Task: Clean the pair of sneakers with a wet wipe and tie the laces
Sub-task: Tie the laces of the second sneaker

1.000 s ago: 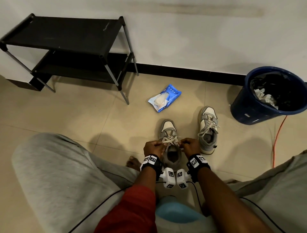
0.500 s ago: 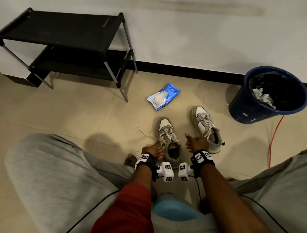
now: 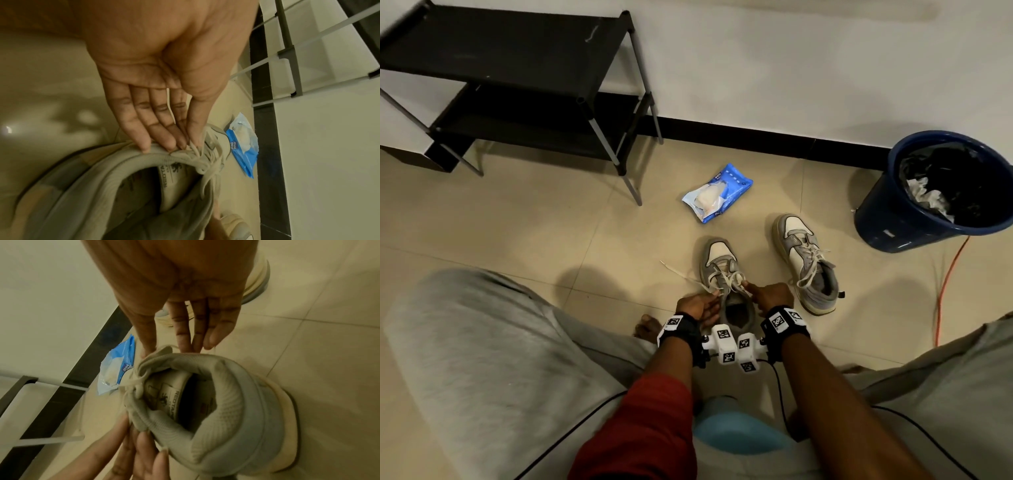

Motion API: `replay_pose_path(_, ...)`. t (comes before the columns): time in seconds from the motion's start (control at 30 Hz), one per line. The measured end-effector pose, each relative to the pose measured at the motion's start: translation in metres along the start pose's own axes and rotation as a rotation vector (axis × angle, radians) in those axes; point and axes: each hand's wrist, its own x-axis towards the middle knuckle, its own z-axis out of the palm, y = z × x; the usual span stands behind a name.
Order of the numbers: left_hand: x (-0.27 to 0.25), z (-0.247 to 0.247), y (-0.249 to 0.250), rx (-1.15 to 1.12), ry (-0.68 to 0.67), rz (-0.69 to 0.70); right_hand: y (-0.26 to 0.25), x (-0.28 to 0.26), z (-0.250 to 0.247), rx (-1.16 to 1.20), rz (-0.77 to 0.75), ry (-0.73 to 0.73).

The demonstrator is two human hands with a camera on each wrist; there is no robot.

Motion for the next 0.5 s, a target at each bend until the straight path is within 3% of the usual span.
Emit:
replay_pose_path(0.1,-0.003,-0.002,0.003,-0.013,-0.018,0.041,-0.015,-0.011,0.001,0.083,-0.054,-0.077)
replay_pose_path(0.17,-0.001,-0.003,0.005,-0.013,-0.041,0.061,-0.016,-0.006,0.001,0.028,0.029,-0.175)
replay_pose_path(0.2,-0.001,-0.004,0.007,-0.009,-0.047,0.062,-0.012,-0.002,0.002,-0.096,0.013,-0.160)
replay_pose_path(0.33,0.001,-0.004,0.008,-0.016,-0.034,0.072,-0.014,-0.004,-0.002,-0.044,0.073,-0.104)
replay_pose_path(0.4,0.000,-0.004,0.007,-0.017,-0.034,0.080,-0.018,-0.014,-0.002,-0.163,0.025,-0.141)
replay_pose_path(0.5,0.000,-0.004,0.006,-0.022,-0.036,0.099,-0.017,-0.019,-0.001,-0.286,-0.071,-0.064)
